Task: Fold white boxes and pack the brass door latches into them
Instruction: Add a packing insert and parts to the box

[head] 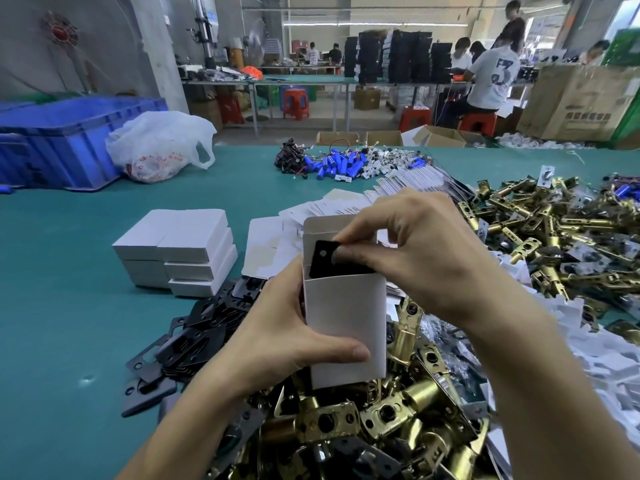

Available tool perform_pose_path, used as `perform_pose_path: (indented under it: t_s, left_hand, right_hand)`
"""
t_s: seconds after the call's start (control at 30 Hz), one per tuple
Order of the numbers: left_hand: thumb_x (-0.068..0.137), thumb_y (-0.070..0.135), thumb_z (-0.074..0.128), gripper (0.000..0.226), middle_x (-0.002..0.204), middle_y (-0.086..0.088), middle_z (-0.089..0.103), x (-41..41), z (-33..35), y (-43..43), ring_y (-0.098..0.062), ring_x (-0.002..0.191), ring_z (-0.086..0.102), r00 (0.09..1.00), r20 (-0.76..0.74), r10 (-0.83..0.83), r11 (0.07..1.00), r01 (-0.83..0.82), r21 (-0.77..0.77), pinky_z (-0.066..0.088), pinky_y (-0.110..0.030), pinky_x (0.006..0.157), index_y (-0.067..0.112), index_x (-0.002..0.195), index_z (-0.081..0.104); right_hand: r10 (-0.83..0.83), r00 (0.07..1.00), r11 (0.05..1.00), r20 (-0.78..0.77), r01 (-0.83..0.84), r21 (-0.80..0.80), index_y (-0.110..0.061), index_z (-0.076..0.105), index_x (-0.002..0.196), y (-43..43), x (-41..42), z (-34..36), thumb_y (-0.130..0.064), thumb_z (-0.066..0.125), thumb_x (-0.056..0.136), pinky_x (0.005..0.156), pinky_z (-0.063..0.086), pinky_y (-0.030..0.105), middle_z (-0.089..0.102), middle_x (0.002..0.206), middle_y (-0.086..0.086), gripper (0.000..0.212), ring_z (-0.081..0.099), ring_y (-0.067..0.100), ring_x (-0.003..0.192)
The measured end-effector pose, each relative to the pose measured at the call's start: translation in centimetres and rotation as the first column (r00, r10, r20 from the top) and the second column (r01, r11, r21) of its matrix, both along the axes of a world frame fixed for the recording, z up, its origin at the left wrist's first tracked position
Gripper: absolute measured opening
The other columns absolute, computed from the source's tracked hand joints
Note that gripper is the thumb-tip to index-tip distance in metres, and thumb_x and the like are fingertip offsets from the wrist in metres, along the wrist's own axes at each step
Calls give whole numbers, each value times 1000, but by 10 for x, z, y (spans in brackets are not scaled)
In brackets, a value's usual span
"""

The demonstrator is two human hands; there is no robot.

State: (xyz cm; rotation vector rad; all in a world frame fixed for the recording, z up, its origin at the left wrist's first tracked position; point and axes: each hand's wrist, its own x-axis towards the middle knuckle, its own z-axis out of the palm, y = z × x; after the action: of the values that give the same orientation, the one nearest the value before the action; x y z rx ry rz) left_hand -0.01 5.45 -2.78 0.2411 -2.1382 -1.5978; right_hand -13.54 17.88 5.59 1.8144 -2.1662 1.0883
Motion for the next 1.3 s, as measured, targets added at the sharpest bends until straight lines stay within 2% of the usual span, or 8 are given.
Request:
perform_pose_path:
  t_s: [0.23, 0.43, 0.5, 0.6, 0.8, 0.97, 1.13, 1.3]
  left_hand:
    - [57, 12, 97, 80, 112, 0, 73, 0, 2, 2, -22, 102, 72, 999, -38, -7, 999, 5, -39, 62, -44, 82, 34, 123, 59]
    - [58, 7, 96, 82, 112, 2, 71, 1, 4, 6, -19, 102, 70, 993, -119, 27, 996, -37, -79, 62, -35, 75, 39, 124, 58]
    - [59, 5, 95, 83, 113, -1, 71, 0, 4, 6, -22, 103, 71, 993, -117, 13, 997, -22, -77, 62, -42, 78, 38, 126, 58]
    - [58, 0, 94, 82, 112, -5, 72, -1, 3, 6, -27, 101, 72, 995, -101, -1, 998, -5, -56, 61, -52, 80, 35, 123, 60]
    - [58, 1, 94, 80, 109, 0, 73, -1, 3, 5, -19, 98, 72, 996, -87, -5, 1000, 3, -17, 61, -32, 76, 36, 122, 61]
    - [58, 2, 95, 79, 109, -2, 73, -1, 4, 6, -25, 99, 72, 997, -73, -1, 1000, 0, -23, 62, -46, 80, 37, 119, 61]
    - [56, 3, 95, 76, 106, -1, 74, 0, 5, 5, -22, 96, 73, 997, -76, 7, 1000, -8, -13, 62, -37, 75, 38, 116, 63]
    - [55, 5, 95, 76, 105, 1, 75, 0, 3, 5, -18, 95, 73, 997, -72, 18, 1000, -18, 3, 60, -29, 72, 37, 116, 63]
  right_hand:
    - [-6, 992, 993, -125, -9, -117, -22, 80, 86, 0, 4, -9, -19, 81, 79, 68, 44, 33, 69, 76, -5, 8, 56, 19, 77]
    - [60, 998, 998, -23, -60, -27, -32, 80, 87, 9, 5, -8, -27, 84, 77, 70, 43, 25, 67, 74, -20, 11, 54, 8, 80]
    - [51, 998, 998, 22, -50, -47, -28, 80, 84, 10, 5, -6, -24, 86, 74, 66, 43, 12, 65, 68, -21, 12, 60, 1, 75]
    - [30, 997, 999, 70, -28, -29, -23, 80, 76, 9, 6, -3, -23, 87, 72, 59, 40, 11, 68, 66, -10, 8, 60, 0, 67]
    - [-9, 995, 999, 103, 4, 47, -30, 80, 80, 5, 3, -1, -24, 83, 78, 61, 34, 9, 55, 79, -3, 7, 51, 1, 74]
    - [10, 1000, 977, -5, -9, 215, -34, 80, 81, 2, 3, 11, -21, 81, 80, 58, 36, 6, 52, 63, -17, 13, 52, -11, 69]
    - [67, 996, 972, 63, -79, 223, -31, 81, 84, 0, 10, 14, -6, 72, 83, 68, 47, 10, 72, 74, -13, 26, 63, -4, 77]
    - [30, 996, 974, 81, -48, 223, -31, 80, 87, 0, 11, 5, 2, 55, 83, 72, 44, 14, 62, 77, -19, 41, 57, -4, 82]
